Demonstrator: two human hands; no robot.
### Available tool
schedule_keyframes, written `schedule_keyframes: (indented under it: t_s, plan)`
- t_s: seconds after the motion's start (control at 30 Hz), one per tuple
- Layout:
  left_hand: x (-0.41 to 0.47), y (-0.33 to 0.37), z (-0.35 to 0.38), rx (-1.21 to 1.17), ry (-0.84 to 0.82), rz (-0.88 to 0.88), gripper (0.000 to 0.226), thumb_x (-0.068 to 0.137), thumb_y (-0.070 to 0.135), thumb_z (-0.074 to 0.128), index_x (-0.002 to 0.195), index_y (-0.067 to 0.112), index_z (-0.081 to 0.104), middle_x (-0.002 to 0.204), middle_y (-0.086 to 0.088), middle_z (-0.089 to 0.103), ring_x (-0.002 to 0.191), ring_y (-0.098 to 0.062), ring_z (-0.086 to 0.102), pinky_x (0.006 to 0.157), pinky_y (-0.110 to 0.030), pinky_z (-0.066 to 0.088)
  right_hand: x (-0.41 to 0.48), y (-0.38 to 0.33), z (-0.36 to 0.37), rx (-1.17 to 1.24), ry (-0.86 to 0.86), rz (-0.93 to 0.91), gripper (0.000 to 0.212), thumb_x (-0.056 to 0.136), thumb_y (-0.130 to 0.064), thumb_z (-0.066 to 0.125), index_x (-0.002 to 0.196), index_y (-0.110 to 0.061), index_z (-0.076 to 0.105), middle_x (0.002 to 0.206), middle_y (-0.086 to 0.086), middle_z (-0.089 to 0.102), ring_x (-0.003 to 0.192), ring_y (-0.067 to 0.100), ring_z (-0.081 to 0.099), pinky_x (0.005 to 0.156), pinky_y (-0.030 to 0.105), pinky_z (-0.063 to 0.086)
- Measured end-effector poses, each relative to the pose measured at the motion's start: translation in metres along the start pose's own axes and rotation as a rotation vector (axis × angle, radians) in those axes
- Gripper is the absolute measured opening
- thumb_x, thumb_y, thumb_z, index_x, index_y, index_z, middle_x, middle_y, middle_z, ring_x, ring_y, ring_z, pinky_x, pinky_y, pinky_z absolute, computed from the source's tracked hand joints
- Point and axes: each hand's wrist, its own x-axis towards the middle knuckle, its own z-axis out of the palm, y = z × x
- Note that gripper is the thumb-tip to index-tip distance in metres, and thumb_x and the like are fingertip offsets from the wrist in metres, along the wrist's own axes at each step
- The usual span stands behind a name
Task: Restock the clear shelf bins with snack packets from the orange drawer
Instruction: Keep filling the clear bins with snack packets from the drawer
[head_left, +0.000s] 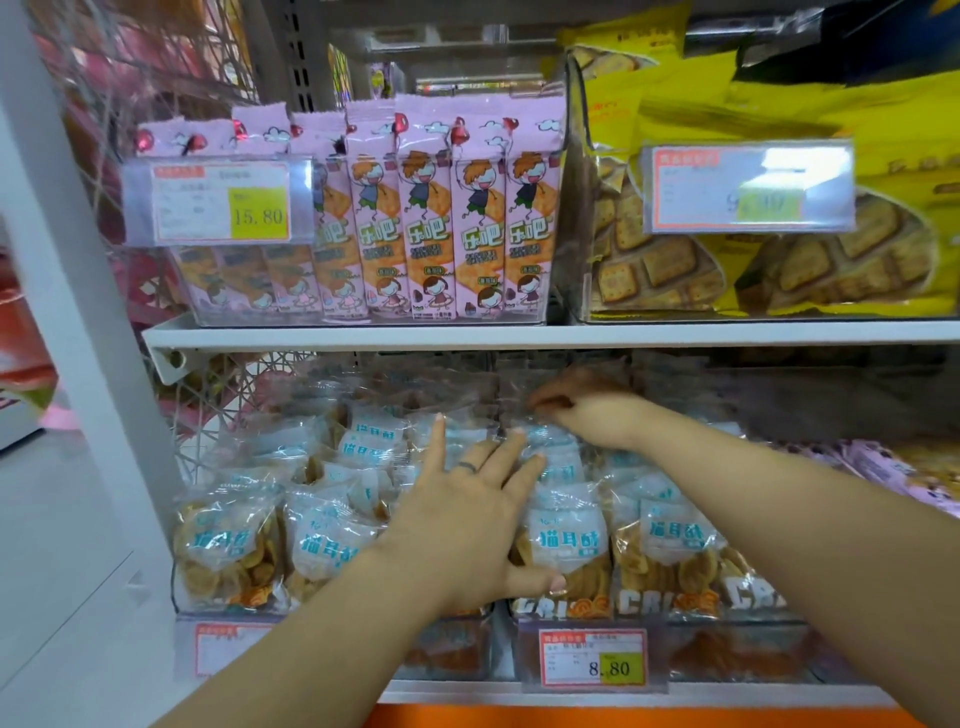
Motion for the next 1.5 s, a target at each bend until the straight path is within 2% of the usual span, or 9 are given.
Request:
schedule_keyframes:
  t_s: [0.2, 0.43, 0.7, 0.87, 1.0, 1.1, 1.27, 1.4, 1.5]
  plan:
    - [-0.015, 0.025, 0.004, -0.051, 0.324, -0.041, 0.085, 0.092, 0.066, 0.026, 0.151, 0.009, 0.006, 0.157, -0.016, 0.003, 0.146, -0.034, 0.015, 0.111, -0.062, -0.009, -0.083, 0.002, -0.011, -0.186, 0.250, -0.074, 0.041, 0.100, -0.033, 0.038, 0.136, -0.016, 0.050, 0.141, 0.002, 0.049, 0.130, 0.023, 0.043, 0.108, 0.034, 0.033]
    - [0.022, 0.049, 0.005, -0.015, -0.060, -0.081, 0.115, 0.074, 0.086, 0.028, 0.144, 0.015, -0.028, 0.155, -0.015, -0.026, 0.146, -0.035, -0.013, 0.111, -0.063, -0.011, -0.125, 0.027, 0.031, -0.452, 0.043, -0.080, 0.091, 0.074, -0.072, -0.013, 0.151, -0.022, -0.010, 0.160, -0.001, -0.004, 0.147, 0.014, -0.005, 0.116, 0.030, -0.011]
    - [0.022, 0.038, 0.004, 0.206, -0.066, 0.000, 0.104, 0.080, 0.080, 0.025, 0.142, 0.019, -0.033, 0.154, -0.015, -0.026, 0.146, -0.034, -0.009, 0.107, -0.069, -0.012, -0.123, 0.042, 0.040, -0.541, 0.056, -0.073, 0.075, 0.095, -0.064, 0.003, 0.145, -0.014, 0.029, 0.141, 0.010, 0.049, 0.128, 0.030, 0.049, 0.105, 0.052, 0.034]
    - [-0.007, 0.031, -0.004, 0.076, 0.106, -0.015, 0.094, 0.080, 0.080, 0.008, 0.149, 0.021, -0.017, 0.159, -0.012, -0.013, 0.148, -0.026, 0.002, 0.111, -0.063, -0.008, -0.137, 0.035, 0.031, -0.355, 0.167, -0.092, 0.083, 0.064, -0.085, -0.017, 0.131, -0.041, -0.037, 0.151, -0.012, -0.023, 0.143, 0.011, -0.017, 0.116, 0.038, -0.012]
    - [-0.052, -0.004, 0.013, -0.057, 0.329, -0.073, 0.067, 0.095, 0.062, 0.014, 0.141, 0.020, 0.038, 0.143, -0.008, 0.048, 0.124, -0.025, 0.054, 0.107, -0.060, 0.022, -0.151, -0.010, 0.023, -0.374, 0.215, -0.185, 0.076, 0.084, -0.069, 0.011, 0.150, -0.034, -0.002, 0.156, -0.011, -0.006, 0.145, 0.011, -0.011, 0.113, 0.035, -0.017]
    - [-0.077, -0.033, 0.034, -0.098, 0.358, -0.162, 0.059, 0.095, 0.056, 0.021, 0.138, 0.021, 0.041, 0.143, -0.006, 0.049, 0.120, -0.026, 0.058, 0.108, -0.059, 0.024, -0.149, -0.063, 0.037, -0.377, 0.146, -0.327, 0.054, 0.098, -0.046, 0.036, 0.148, -0.030, 0.025, 0.159, -0.004, 0.009, 0.147, 0.017, 0.000, 0.113, 0.037, -0.016]
    - [-0.090, -0.059, 0.061, -0.135, 0.311, -0.251, 0.063, 0.097, 0.057, 0.010, 0.143, 0.025, 0.040, 0.145, -0.008, 0.046, 0.130, -0.031, 0.048, 0.106, -0.061, 0.026, -0.102, -0.105, 0.076, -0.448, 0.061, -0.280, 0.059, 0.102, -0.042, 0.021, 0.152, -0.018, 0.003, 0.159, 0.006, -0.014, 0.146, 0.024, -0.011, 0.117, 0.046, -0.010]
    - [-0.076, -0.079, 0.066, -0.120, 0.311, -0.166, 0.059, 0.093, 0.058, 0.024, 0.136, 0.027, 0.051, 0.139, -0.005, 0.052, 0.117, -0.029, 0.058, 0.100, -0.065, 0.033, -0.083, -0.104, 0.086, -0.577, 0.033, -0.265, 0.059, 0.096, -0.048, 0.018, 0.137, -0.018, 0.049, 0.148, 0.009, 0.040, 0.136, 0.032, 0.037, 0.113, 0.054, 0.025]
    - [-0.071, -0.088, 0.066, -0.170, 0.327, -0.103, 0.058, 0.092, 0.059, 0.026, 0.137, 0.029, 0.048, 0.138, -0.002, 0.053, 0.114, -0.025, 0.059, 0.099, -0.063, 0.036, -0.084, -0.107, 0.070, -0.438, -0.034, -0.322, 0.059, 0.097, -0.054, 0.007, 0.147, -0.031, 0.029, 0.157, -0.007, 0.020, 0.146, 0.019, 0.014, 0.117, 0.043, -0.004]
